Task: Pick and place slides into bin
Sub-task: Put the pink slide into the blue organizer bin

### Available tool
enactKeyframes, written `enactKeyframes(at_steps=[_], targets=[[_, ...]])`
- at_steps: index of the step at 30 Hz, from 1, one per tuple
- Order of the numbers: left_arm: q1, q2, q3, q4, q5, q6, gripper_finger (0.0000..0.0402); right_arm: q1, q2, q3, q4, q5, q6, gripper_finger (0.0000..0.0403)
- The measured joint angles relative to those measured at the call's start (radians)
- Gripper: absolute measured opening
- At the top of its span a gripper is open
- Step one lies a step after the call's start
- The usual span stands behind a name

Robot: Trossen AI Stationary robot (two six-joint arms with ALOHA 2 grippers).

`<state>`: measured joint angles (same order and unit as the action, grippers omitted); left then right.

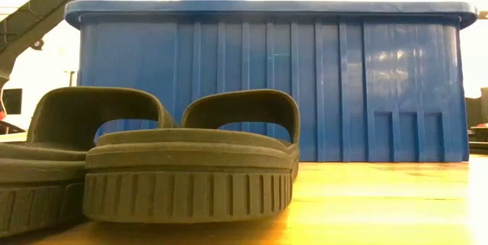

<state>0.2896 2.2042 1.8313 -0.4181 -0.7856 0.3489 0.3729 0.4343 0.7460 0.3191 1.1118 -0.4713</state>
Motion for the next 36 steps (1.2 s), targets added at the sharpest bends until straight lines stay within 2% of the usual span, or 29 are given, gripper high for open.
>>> enactKeyframes(at_steps=[3,6,10,18,23,27,32,36], targets=[[0.002,0.0,-0.002,-0.001,0.004,0.0,0.0005,0.0,0.0,0.0,0.0,0.0,0.0,0.0047],[0.005,0.002,-0.003,0.001,0.01,-0.002,0.003,0.0,0.0,0.0,0.0,0.0,0.0,0.0047],[0.014,0.008,-0.004,-0.011,0.025,-0.002,0.0081,0.0,0.0,0.0,0.001,0.0,0.0,0.0047],[0.02,0.008,-0.003,-0.004,0.164,-0.003,0.0195,0.0,0.0,0.0,0.001,-0.001,0.0,0.0047],[0.021,0.008,-0.001,-0.006,0.228,-0.006,0.025,0.0,0.0,0.0,0.001,-0.001,0.0,0.0047],[0.02,0.008,-0.001,-0.009,0.23,-0.006,0.0273,0.0,0.0,0.0,0.001,-0.002,0.0,0.0047],[0.02,0.002,-0.001,-0.028,0.24,-0.005,0.0279,0.0,0.0,0.0,0.001,-0.002,0.0,0.0047],[0.016,-0.031,0.0,-0.058,0.323,-0.005,0.0279,0.0,0.0,0.0,0.0,-0.002,0.0,0.0047]])
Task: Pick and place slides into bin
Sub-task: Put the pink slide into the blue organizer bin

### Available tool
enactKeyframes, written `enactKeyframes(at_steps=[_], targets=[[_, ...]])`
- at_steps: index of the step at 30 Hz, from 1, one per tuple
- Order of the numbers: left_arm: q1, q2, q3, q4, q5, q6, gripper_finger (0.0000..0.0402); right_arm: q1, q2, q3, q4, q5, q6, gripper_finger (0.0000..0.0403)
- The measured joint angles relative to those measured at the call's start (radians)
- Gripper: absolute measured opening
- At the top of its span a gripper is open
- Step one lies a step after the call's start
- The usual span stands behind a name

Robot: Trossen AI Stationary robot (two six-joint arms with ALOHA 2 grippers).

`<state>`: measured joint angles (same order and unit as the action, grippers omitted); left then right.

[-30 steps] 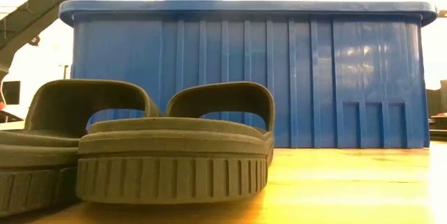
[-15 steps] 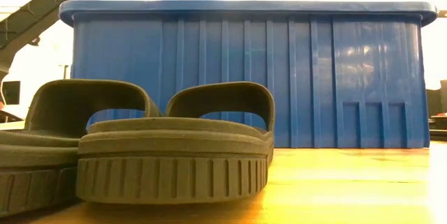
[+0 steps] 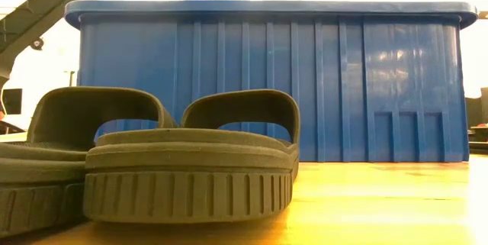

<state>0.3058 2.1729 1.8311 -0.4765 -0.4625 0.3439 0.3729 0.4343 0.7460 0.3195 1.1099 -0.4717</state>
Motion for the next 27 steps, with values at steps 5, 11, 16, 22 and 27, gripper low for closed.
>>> enactKeyframes(at_steps=[5,11,16,22,27], targets=[[-0.002,-0.027,0.005,-0.01,0.014,0.001,0.028,0.0,0.0,0.0,0.0,0.0,0.0,0.0047],[-0.049,-0.147,0.005,-0.083,0.057,-0.12,0.0279,0.0,0.0,0.0,0.0,0.0,-0.003,0.0048],[-0.123,-0.322,0.004,-0.2,0.332,-0.346,0.0279,0.0,0.0,0.001,0.002,-0.001,-0.039,0.0048],[-0.256,-0.534,0.002,-0.321,0.469,-0.75,0.0279,0.0,0.0,0.001,0.001,-0.001,-0.112,0.0048],[-0.414,-0.65,0.001,-0.449,0.451,-1.235,0.0279,0.0,0.0,0.001,0.0,-0.001,-0.126,0.0048]])
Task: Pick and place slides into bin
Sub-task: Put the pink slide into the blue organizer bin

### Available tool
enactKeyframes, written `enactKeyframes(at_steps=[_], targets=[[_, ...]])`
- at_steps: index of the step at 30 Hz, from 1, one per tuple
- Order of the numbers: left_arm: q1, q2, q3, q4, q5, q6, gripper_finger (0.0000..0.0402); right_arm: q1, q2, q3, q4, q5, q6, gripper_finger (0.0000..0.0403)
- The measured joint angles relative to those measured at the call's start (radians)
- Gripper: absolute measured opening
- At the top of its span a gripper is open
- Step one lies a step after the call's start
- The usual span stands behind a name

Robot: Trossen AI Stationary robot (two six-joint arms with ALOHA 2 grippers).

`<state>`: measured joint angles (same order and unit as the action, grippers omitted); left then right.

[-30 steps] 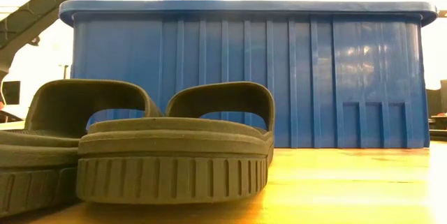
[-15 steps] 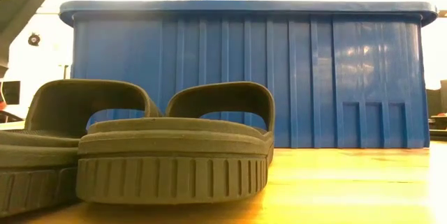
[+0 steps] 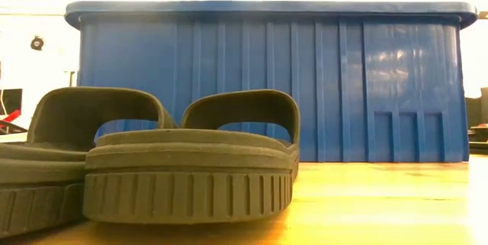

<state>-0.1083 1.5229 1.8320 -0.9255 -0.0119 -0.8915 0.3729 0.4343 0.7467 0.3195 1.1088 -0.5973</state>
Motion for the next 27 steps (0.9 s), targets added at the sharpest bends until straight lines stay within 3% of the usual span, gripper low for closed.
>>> enactKeyframes(at_steps=[5,9,14,18,27], targets=[[-0.227,0.011,-0.002,-0.37,-0.029,-0.54,0.0279,0.0,0.0,0.0,-0.001,0.0,-0.057,0.0048],[-0.399,0.087,-0.005,-0.661,0.033,-0.919,0.0279,0.0,0.0,0.0,-0.001,0.0,-0.101,0.0047],[-0.525,0.176,-0.083,-0.603,-0.002,-1.188,0.0279,0.0,0.0,0.0,-0.001,0.0,-0.119,0.0048],[-0.548,0.28,-0.131,-0.646,0.05,-1.293,0.0279,0.0,0.0,0.0,-0.002,0.0,-0.119,0.0047],[-0.547,0.472,-0.24,-0.644,0.173,-1.297,0.0279,0.0,0.0,0.0,-0.002,0.0,-0.117,0.0047]])
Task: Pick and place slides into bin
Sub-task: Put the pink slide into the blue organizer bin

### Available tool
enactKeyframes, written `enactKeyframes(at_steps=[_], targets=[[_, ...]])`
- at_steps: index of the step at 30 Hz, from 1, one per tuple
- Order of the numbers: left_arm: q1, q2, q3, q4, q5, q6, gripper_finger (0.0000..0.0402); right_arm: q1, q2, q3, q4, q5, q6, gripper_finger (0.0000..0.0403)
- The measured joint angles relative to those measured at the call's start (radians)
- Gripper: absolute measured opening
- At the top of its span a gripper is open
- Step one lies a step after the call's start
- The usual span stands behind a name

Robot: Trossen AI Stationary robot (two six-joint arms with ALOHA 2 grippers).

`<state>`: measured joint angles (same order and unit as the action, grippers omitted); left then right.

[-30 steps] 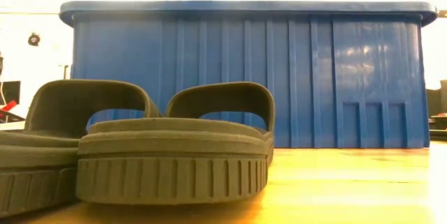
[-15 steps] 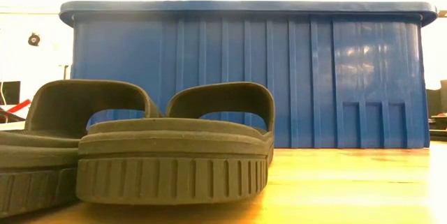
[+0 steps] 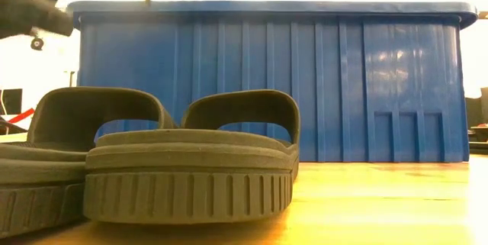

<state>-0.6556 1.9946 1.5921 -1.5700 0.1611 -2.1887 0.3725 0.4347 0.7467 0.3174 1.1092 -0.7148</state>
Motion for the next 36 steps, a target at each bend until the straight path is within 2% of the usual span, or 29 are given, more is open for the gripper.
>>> enactKeyframes(at_steps=[16,19,21,27,30,36], targets=[[-0.001,0.033,-0.208,0.0,0.097,-0.001,0.027,0.0,0.0,0.0,-0.005,0.001,0.007,0.0047],[0.0,0.033,-0.227,-0.001,0.096,0.027,0.0234,0.0,0.0,0.0,-0.006,0.001,0.007,0.0047],[0.0,0.029,-0.227,0.001,0.095,0.061,0.0193,0.0,0.0,0.0,-0.007,0.001,0.007,0.0047],[-0.005,0.021,-0.227,0.026,0.093,0.108,0.0026,0.0,0.0,0.0,-0.007,0.002,0.007,0.0047],[-0.013,0.015,-0.227,0.032,0.093,0.143,0.001,0.0,0.0,0.0,-0.007,0.002,0.001,0.0047],[-0.012,-0.074,-0.195,0.007,0.097,0.351,0.0002,0.0,0.0,-0.001,-0.023,0.002,-0.002,0.0047]])
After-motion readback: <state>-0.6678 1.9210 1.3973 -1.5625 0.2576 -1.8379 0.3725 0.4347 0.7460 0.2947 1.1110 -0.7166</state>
